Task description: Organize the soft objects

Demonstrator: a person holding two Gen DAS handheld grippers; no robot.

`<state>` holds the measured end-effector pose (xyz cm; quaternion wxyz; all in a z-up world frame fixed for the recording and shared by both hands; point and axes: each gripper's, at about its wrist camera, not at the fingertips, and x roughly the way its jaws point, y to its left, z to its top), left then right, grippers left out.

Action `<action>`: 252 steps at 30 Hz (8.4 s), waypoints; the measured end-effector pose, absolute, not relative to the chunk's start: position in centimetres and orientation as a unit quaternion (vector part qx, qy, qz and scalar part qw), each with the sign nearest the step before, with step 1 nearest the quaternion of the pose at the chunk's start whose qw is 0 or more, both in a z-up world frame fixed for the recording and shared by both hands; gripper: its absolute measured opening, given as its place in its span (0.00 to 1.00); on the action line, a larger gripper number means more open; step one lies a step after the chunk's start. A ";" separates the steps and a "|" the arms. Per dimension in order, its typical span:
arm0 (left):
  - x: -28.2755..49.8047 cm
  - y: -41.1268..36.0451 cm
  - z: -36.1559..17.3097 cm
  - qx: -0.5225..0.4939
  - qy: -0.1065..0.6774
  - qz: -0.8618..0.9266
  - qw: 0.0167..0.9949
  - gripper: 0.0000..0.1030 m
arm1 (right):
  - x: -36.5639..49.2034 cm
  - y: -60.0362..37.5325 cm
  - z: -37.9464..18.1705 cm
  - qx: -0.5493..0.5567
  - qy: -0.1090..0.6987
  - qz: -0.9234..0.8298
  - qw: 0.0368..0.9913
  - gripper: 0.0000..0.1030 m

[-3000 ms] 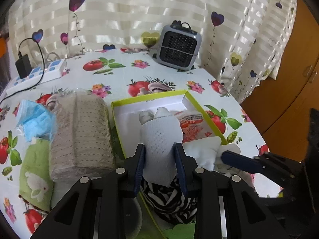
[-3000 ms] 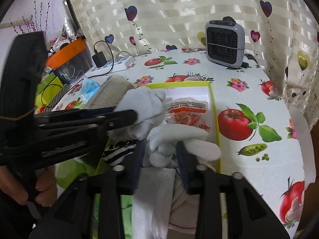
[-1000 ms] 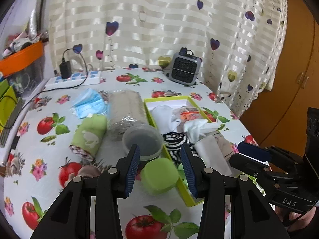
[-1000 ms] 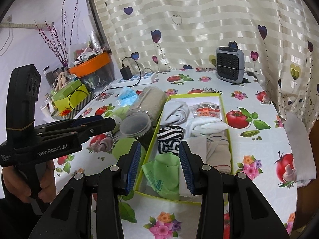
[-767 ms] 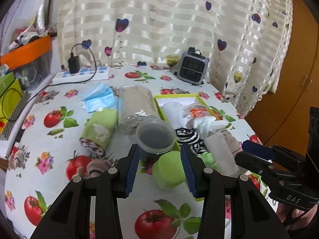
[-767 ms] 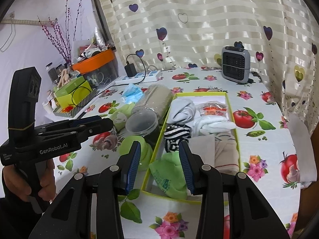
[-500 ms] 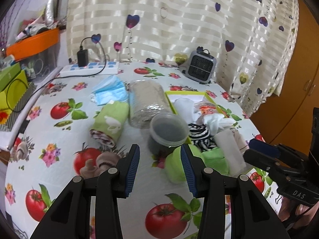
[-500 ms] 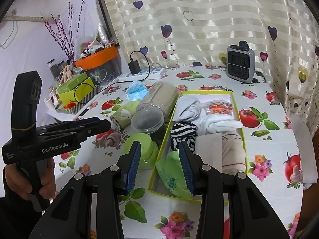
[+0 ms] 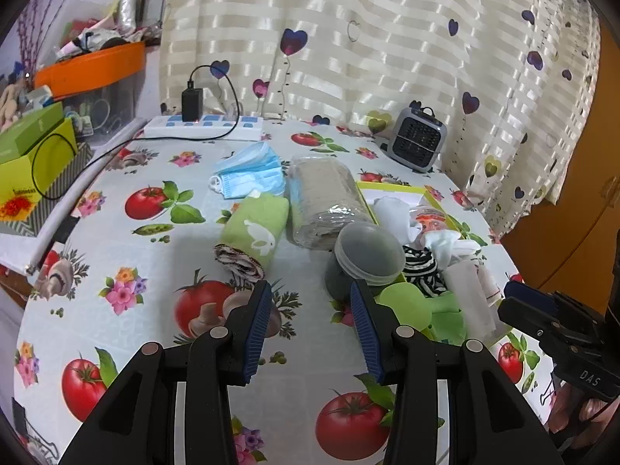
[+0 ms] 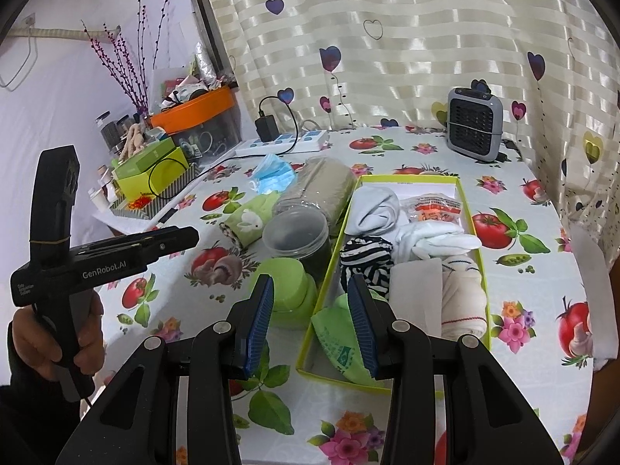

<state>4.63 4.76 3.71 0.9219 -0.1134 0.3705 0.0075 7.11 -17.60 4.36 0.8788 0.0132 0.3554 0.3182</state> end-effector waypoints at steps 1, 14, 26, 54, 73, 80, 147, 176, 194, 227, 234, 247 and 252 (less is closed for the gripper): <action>4.6 4.9 3.7 -0.114 0.371 0.009 0.922 0.40 | 7.1 -17.6 4.4 0.014 0.356 0.318 0.879 0.40; 7.0 7.1 2.5 -0.111 0.383 0.023 0.917 0.40 | 7.4 -17.3 3.9 0.015 0.363 0.318 0.876 0.40; 10.9 9.8 0.8 -0.110 0.394 0.029 0.912 0.41 | 8.9 -16.6 3.9 0.007 0.365 0.318 0.875 0.40; 17.1 9.4 -3.5 -0.069 0.429 0.036 0.900 0.43 | 11.8 -14.4 3.1 -0.009 0.379 0.321 0.868 0.40; 14.7 9.5 -3.0 -0.064 0.411 0.046 0.908 0.27 | 13.7 -10.9 5.0 -0.057 0.358 0.340 0.868 0.40; 13.5 10.9 -2.7 -0.079 0.402 0.054 0.911 0.26 | 16.0 -7.5 6.1 -0.105 0.333 0.377 0.858 0.40; 11.7 3.7 7.3 -0.098 0.321 -0.047 0.941 0.26 | 23.7 -16.4 7.0 -0.079 0.363 0.263 0.890 0.07; 16.4 -7.0 3.8 -0.070 0.379 -0.117 0.915 0.27 | 19.8 -23.5 3.2 -0.012 0.390 0.264 0.882 0.42; 16.5 -8.6 2.5 -0.046 0.405 -0.121 0.905 0.36 | 15.8 -25.1 2.4 0.040 0.381 0.276 0.882 0.42; 7.1 -7.8 5.0 -0.035 0.374 -0.119 0.919 0.36 | 7.5 -22.2 4.4 0.008 0.367 0.272 0.890 0.42; 4.5 -7.4 4.7 -0.041 0.371 -0.113 0.921 0.36 | 5.5 -21.4 4.7 -0.012 0.361 0.262 0.895 0.42; 2.4 -6.5 2.8 -0.042 0.388 -0.089 0.916 0.36 | 2.8 -20.0 3.9 -0.033 0.363 0.255 0.896 0.42; 2.4 -6.0 2.1 -0.042 0.393 -0.078 0.915 0.36 | 2.8 -19.5 3.2 -0.036 0.370 0.254 0.893 0.42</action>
